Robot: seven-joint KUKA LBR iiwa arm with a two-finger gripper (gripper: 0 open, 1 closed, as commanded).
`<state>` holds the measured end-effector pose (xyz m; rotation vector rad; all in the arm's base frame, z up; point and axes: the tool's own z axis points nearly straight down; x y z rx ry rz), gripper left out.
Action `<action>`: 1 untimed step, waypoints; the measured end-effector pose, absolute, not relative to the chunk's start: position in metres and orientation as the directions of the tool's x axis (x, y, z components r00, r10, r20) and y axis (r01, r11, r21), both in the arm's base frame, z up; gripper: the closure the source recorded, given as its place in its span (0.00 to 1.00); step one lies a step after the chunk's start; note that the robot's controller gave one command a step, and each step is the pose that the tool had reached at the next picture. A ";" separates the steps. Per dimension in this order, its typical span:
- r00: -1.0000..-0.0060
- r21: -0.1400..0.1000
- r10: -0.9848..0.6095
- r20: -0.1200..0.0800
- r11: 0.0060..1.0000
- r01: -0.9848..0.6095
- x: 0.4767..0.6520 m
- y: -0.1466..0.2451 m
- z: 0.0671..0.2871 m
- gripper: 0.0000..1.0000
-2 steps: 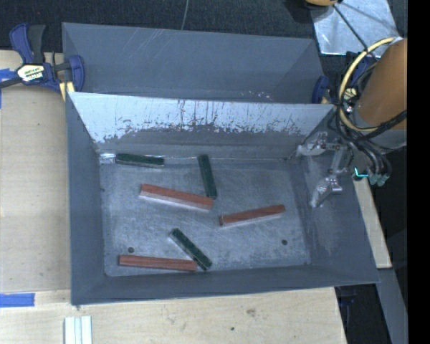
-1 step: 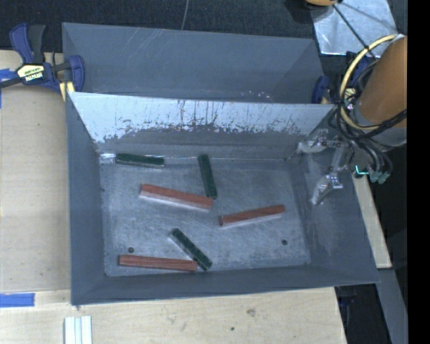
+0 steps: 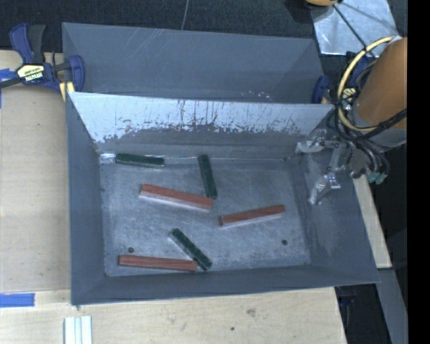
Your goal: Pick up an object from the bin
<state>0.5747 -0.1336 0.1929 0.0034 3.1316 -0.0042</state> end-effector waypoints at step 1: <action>-0.985 -0.002 -0.174 -0.006 0.985 -0.174 0.590 -0.132 0.133 0.00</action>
Offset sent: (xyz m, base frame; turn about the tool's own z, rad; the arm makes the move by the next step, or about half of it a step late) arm -0.0454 0.0658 -0.1229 -0.2607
